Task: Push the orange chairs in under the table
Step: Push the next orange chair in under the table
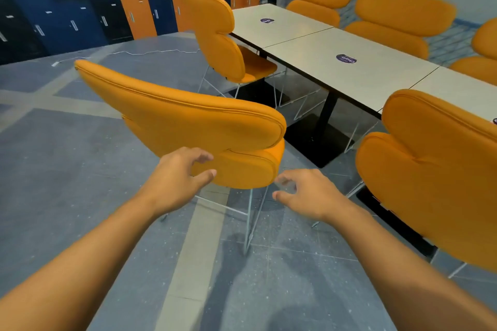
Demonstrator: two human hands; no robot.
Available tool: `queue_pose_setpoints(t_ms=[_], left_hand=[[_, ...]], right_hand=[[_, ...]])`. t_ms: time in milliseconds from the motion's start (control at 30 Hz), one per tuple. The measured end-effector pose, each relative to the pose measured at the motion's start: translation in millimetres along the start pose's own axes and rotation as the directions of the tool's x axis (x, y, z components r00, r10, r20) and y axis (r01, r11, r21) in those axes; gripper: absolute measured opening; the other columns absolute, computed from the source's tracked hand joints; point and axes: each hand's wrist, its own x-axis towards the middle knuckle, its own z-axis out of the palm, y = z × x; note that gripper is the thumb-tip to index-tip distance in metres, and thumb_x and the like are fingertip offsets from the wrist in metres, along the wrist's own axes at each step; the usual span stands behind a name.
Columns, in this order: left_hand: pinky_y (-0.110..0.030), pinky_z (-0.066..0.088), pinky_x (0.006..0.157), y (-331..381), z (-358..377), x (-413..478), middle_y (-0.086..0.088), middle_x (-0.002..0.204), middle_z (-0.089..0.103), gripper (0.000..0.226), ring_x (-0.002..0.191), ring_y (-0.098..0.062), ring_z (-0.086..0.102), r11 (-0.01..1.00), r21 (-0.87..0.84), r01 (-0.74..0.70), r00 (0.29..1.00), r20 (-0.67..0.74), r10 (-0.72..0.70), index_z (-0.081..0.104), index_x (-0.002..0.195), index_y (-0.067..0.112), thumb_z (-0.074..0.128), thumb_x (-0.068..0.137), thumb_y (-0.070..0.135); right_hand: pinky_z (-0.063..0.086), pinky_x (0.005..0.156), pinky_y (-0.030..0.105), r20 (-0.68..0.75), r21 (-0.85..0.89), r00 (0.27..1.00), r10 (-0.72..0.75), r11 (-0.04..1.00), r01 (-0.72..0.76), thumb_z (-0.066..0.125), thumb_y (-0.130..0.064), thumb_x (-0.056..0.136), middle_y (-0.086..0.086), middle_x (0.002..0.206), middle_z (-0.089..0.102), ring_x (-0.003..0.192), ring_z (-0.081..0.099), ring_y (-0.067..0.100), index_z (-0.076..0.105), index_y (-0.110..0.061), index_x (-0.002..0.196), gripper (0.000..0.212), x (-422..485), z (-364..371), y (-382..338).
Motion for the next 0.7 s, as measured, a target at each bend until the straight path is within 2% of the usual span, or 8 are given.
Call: queue_pose_setpoints(t_ms=[200, 367, 433, 500, 567, 633, 700], left_hand=[[-0.024, 0.039, 0.084, -34, -50, 10, 0.003, 0.117, 0.065, 0.029, 0.103, -0.009, 0.056, 0.997, 0.024, -0.071, 0.992, -0.101, 0.073, 0.067, 0.113, 0.023, 0.068, 0.087, 0.034], [-0.019, 0.037, 0.075, -58, -84, 48, 0.006, 0.112, 0.066, 0.026, 0.097, -0.005, 0.055, 0.992, 0.041, -0.12, 0.973, -0.195, 0.126, 0.069, 0.11, 0.022, 0.07, 0.085, 0.031], [-0.023, 0.038, 0.079, -68, -95, 70, 0.003, 0.115, 0.066, 0.03, 0.097, -0.008, 0.055, 0.989, 0.075, -0.125, 0.967, -0.213, 0.138, 0.069, 0.112, 0.021, 0.071, 0.084, 0.032], [-0.027, 0.04, 0.088, -79, -106, 94, 0.0, 0.119, 0.065, 0.036, 0.107, -0.014, 0.055, 0.985, 0.114, -0.131, 0.967, -0.204, 0.152, 0.067, 0.115, 0.023, 0.073, 0.082, 0.036], [-0.04, 0.042, 0.097, -92, -114, 116, -0.003, 0.12, 0.062, 0.045, 0.115, -0.022, 0.052, 0.977, 0.172, -0.124, 0.969, -0.191, 0.157, 0.063, 0.119, 0.028, 0.073, 0.078, 0.046], [-0.052, 0.039, 0.1, -104, -120, 137, -0.004, 0.121, 0.057, 0.056, 0.118, -0.028, 0.046, 0.975, 0.203, -0.09, 0.978, -0.167, 0.125, 0.059, 0.124, 0.032, 0.074, 0.074, 0.051], [-0.055, 0.032, 0.103, -117, -126, 158, -0.002, 0.126, 0.052, 0.069, 0.124, -0.029, 0.042, 0.965, 0.255, -0.066, 0.988, -0.117, 0.099, 0.053, 0.13, 0.037, 0.074, 0.068, 0.06]], right_hand=[[0.049, 0.1, 0.045, -0.087, 0.041, 0.993, -0.08, 0.996, 0.083, 0.064, -0.045, 0.094, -0.009, 0.131, 0.063, 0.119, 0.056, 0.017, 0.063, -0.029, 0.13, 0.04, 23, -8, -62], [0.05, 0.091, 0.033, -0.208, 0.085, 0.967, -0.149, 0.982, 0.169, 0.066, -0.042, 0.093, -0.014, 0.123, 0.067, 0.106, 0.06, 0.01, 0.067, -0.031, 0.126, 0.035, 59, -24, -103], [0.05, 0.09, 0.032, -0.265, 0.072, 0.948, -0.178, 0.976, 0.204, 0.066, -0.042, 0.093, -0.014, 0.121, 0.067, 0.104, 0.06, 0.009, 0.068, -0.031, 0.124, 0.033, 77, -30, -117], [0.047, 0.095, 0.038, -0.336, 0.008, 0.918, -0.212, 0.974, 0.228, 0.066, -0.043, 0.092, -0.014, 0.119, 0.067, 0.107, 0.058, 0.012, 0.068, -0.031, 0.123, 0.033, 100, -34, -128], [0.041, 0.099, 0.044, -0.399, -0.082, 0.883, -0.247, 0.969, 0.234, 0.066, -0.05, 0.09, -0.013, 0.118, 0.065, 0.112, 0.052, 0.015, 0.067, -0.034, 0.123, 0.037, 126, -38, -136], [0.033, 0.102, 0.045, -0.384, -0.157, 0.888, -0.251, 0.966, 0.205, 0.065, -0.061, 0.085, -0.013, 0.126, 0.06, 0.121, 0.046, 0.017, 0.061, -0.038, 0.13, 0.05, 151, -41, -143], [0.031, 0.104, 0.048, -0.269, -0.215, 0.941, -0.205, 0.965, 0.149, 0.062, -0.074, 0.078, -0.01, 0.135, 0.054, 0.129, 0.042, 0.02, 0.053, -0.041, 0.137, 0.069, 174, -42, -149]])
